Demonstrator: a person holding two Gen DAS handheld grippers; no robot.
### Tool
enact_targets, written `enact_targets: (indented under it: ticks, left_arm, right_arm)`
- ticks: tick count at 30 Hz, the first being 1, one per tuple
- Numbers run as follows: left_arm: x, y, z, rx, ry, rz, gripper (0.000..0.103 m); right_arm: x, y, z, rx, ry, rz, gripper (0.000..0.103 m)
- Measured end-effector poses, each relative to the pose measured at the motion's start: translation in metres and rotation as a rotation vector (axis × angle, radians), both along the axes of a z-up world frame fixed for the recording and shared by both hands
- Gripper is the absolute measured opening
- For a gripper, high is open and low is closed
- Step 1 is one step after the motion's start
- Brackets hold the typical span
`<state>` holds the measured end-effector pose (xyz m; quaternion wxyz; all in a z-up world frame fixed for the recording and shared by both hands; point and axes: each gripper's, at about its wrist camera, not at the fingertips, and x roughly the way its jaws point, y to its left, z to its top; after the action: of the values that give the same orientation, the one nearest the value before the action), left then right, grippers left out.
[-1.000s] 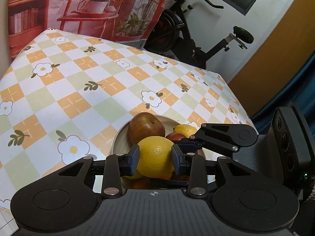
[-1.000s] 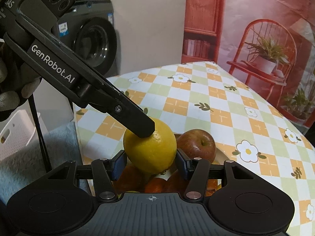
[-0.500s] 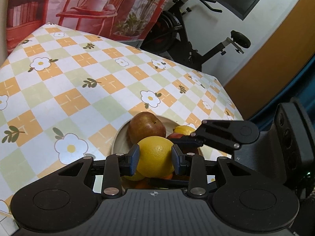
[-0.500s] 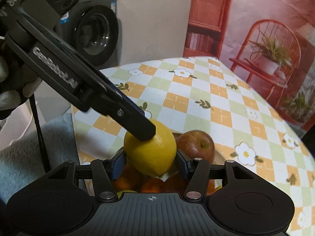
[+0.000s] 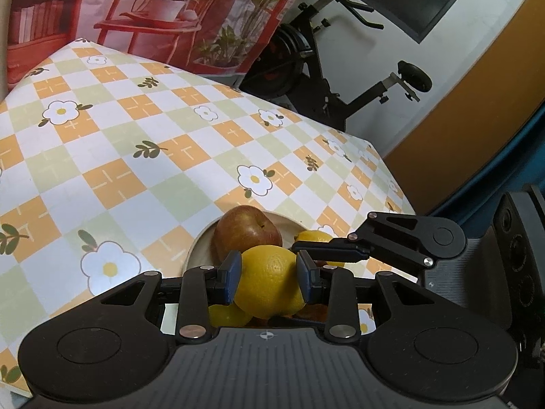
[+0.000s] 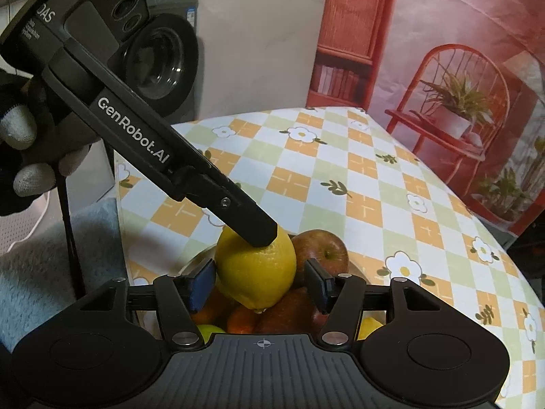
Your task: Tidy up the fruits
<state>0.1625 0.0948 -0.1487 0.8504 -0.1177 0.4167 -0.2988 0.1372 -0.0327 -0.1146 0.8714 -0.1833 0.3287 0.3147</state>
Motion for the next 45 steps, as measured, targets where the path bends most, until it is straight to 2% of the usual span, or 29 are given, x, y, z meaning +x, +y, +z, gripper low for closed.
enact_targets:
  ticks: [3,7,14,23,25,27,29,31,33,35,37,40,45]
  left_arm:
    - [0.001,-0.003,0.001,0.009,-0.012,0.013,0.037]
    - [0.002,-0.003,0.003,0.009,-0.019,0.024,0.037]
    - [0.000,0.003,0.004,0.014,-0.035,0.042,0.043]
    - [-0.001,0.004,0.007,0.024,-0.045,0.055,0.043]
    - [-0.004,0.003,0.010,0.042,-0.058,0.075,0.045]
    - [-0.012,0.000,0.019,0.098,-0.090,0.107,0.051]
    - [-0.023,-0.002,0.029,0.128,-0.145,0.131,0.061]
    - [-0.037,-0.004,0.039,0.149,-0.196,0.155,0.068]
    - [-0.049,-0.006,0.048,0.157,-0.231,0.187,0.073]
    - [-0.059,-0.009,0.056,0.169,-0.265,0.215,0.078]
    - [-0.068,-0.015,0.064,0.187,-0.298,0.243,0.082]
    - [-0.083,-0.023,0.077,0.220,-0.351,0.281,0.086]
    - [-0.102,-0.039,0.092,0.306,-0.411,0.326,0.088]
  right_arm:
    - [0.001,-0.003,-0.001,0.015,-0.015,-0.012,0.057]
    - [0.001,-0.005,0.001,0.030,-0.016,-0.023,0.057]
    - [0.000,-0.011,0.000,0.045,-0.010,-0.035,0.057]
    - [-0.002,-0.011,0.001,0.052,-0.012,-0.041,0.057]
    - [-0.003,-0.013,0.003,0.060,-0.019,-0.051,0.057]
    - [-0.006,-0.018,0.008,0.077,-0.031,-0.071,0.058]
    - [-0.012,-0.030,0.014,0.115,-0.048,-0.106,0.060]
    - [-0.018,-0.046,0.019,0.159,-0.062,-0.163,0.068]
    - [-0.024,-0.063,0.025,0.202,-0.079,-0.233,0.070]
    - [-0.032,-0.080,0.031,0.251,-0.091,-0.296,0.077]
    - [-0.041,-0.096,0.037,0.290,-0.114,-0.348,0.091]
    - [-0.056,-0.116,0.045,0.335,-0.148,-0.428,0.103]
    - [-0.076,-0.139,0.051,0.396,-0.159,-0.514,0.102]
